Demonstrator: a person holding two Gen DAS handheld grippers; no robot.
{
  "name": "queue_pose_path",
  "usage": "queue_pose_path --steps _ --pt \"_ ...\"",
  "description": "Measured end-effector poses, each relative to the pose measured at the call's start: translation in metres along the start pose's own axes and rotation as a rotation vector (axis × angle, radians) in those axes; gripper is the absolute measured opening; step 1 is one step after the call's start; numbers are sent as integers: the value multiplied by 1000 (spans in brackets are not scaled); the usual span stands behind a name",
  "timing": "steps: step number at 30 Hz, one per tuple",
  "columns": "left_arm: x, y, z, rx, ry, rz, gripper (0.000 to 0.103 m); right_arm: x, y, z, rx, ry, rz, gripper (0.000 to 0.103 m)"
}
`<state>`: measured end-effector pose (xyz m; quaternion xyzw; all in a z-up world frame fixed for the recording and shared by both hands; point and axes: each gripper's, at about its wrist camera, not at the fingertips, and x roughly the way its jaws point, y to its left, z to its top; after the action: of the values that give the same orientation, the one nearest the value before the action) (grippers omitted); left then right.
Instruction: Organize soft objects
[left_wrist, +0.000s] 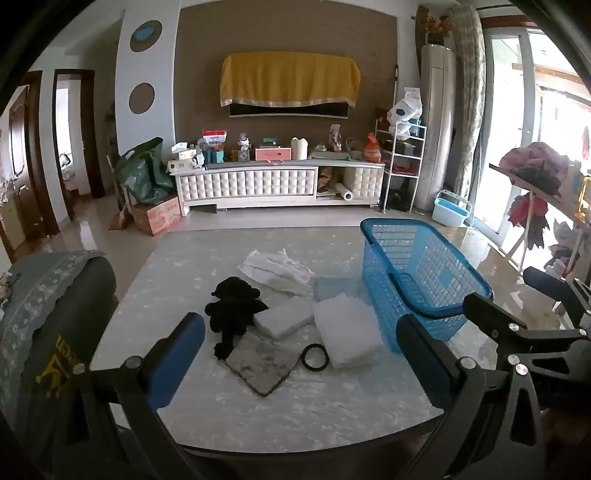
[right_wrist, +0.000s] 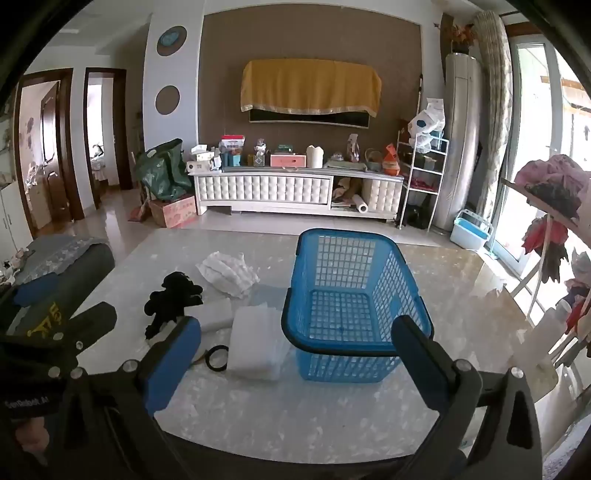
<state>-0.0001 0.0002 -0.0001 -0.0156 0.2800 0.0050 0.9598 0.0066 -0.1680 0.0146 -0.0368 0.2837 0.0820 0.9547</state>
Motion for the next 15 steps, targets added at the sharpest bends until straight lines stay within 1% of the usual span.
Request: queue_pose_path --steps 2,3,8,9,10,13,15 --pt "-1 0 0 -4 -3 10 103 0 0 0 -9 10 -7 103" --pt "1 1 0 2 12 -5 103 -1 -1 0 -6 9 -4 103" --pt "4 -3 -2 7 13 -12 103 -6 -9 -1 10 4 5 103" --pt "4 -3 -1 7 12 -10 103 -6 -5 -6 10 5 6 103" --pt "2 -4 -1 9 9 -11 103 -4 0 -1 -2 14 0 103" --pt "7 -7 -1 5 12 -18 103 -5 -3 -1 -6 14 -4 103" --pt "4 -6 0 7 8 -22 103 -1 3 -3 -7 19 -8 103"
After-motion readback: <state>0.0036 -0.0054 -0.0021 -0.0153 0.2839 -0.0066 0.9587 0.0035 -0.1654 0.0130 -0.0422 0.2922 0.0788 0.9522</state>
